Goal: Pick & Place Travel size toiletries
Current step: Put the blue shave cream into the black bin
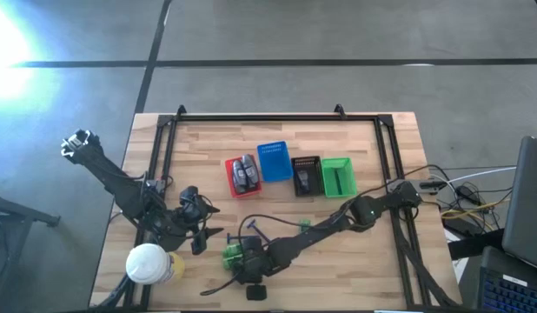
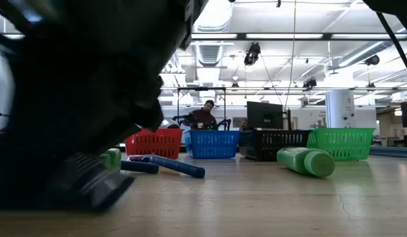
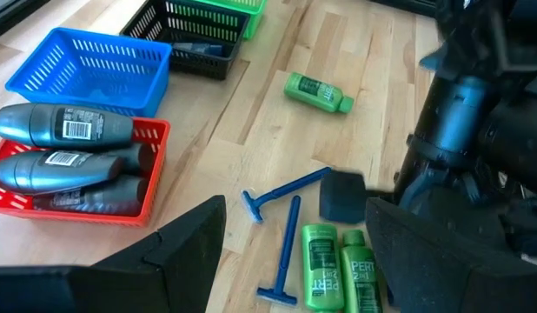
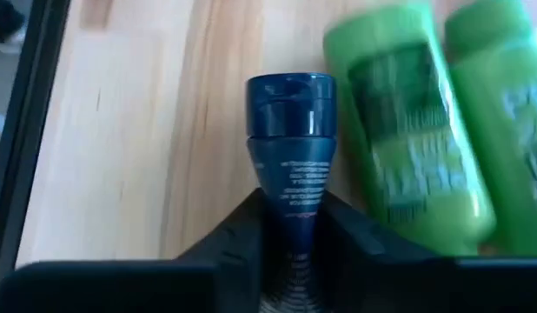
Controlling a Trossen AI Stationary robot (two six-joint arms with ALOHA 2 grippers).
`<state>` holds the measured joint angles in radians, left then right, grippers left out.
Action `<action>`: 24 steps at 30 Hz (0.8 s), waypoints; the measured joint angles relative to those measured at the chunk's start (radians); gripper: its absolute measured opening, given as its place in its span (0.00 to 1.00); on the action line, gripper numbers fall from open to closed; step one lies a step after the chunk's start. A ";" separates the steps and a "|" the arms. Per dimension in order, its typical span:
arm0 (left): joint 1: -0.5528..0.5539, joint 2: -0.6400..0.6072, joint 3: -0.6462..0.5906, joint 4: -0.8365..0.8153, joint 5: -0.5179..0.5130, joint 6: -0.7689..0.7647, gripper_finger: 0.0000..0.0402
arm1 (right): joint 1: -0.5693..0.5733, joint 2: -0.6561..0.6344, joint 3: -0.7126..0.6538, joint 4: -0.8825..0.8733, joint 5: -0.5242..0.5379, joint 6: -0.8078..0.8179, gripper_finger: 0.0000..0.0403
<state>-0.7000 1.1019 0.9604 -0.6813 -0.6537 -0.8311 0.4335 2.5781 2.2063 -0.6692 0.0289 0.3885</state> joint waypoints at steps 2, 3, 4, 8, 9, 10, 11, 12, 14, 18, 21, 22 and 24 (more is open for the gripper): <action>0.000 0.000 0.000 0.000 0.000 -0.001 0.70 | 0.003 -0.023 -0.003 -0.073 -0.007 0.002 0.12; 0.000 0.000 0.000 0.000 0.000 -0.001 0.70 | 0.007 -0.039 -0.004 -0.112 -0.010 0.008 0.09; 0.000 0.000 0.000 0.000 0.000 -0.001 0.70 | 0.009 -0.054 -0.006 -0.156 -0.012 0.011 0.07; 0.000 0.000 0.000 0.001 0.000 -0.002 0.70 | 0.017 -0.159 -0.007 -0.338 0.016 0.080 0.05; 0.000 0.000 0.000 0.001 0.000 -0.003 0.70 | 0.021 -0.198 -0.007 -0.390 0.045 0.113 0.06; 0.000 0.000 0.000 0.001 0.000 -0.003 0.70 | 0.021 -0.241 -0.006 -0.435 0.078 0.154 0.07; 0.000 0.000 0.000 0.001 0.000 -0.003 0.70 | 0.023 -0.283 -0.003 -0.487 0.118 0.202 0.08; 0.000 0.000 0.000 0.002 0.000 -0.003 0.70 | 0.028 -0.321 -0.004 -0.544 0.164 0.258 0.09; 0.000 0.000 0.000 0.001 0.000 -0.003 0.70 | 0.033 -0.391 -0.020 -0.648 0.267 0.387 0.11; 0.000 0.000 0.000 0.000 0.000 -0.003 0.70 | 0.006 -0.545 -0.106 -0.870 0.407 0.750 0.10; 0.000 0.000 0.000 0.001 -0.001 -0.003 0.70 | -0.062 -0.681 -0.248 -0.894 0.418 0.911 0.09; 0.000 0.000 0.000 0.000 -0.001 -0.003 0.70 | -0.090 -0.718 -0.304 -0.868 0.421 0.932 0.09; 0.000 0.000 0.000 0.000 -0.001 -0.003 0.70 | -0.153 -0.778 -0.424 -0.800 0.419 0.944 0.09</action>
<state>-0.7002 1.1023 0.9604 -0.6811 -0.6544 -0.8340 0.2802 1.7996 1.7822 -1.4696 0.4484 1.3325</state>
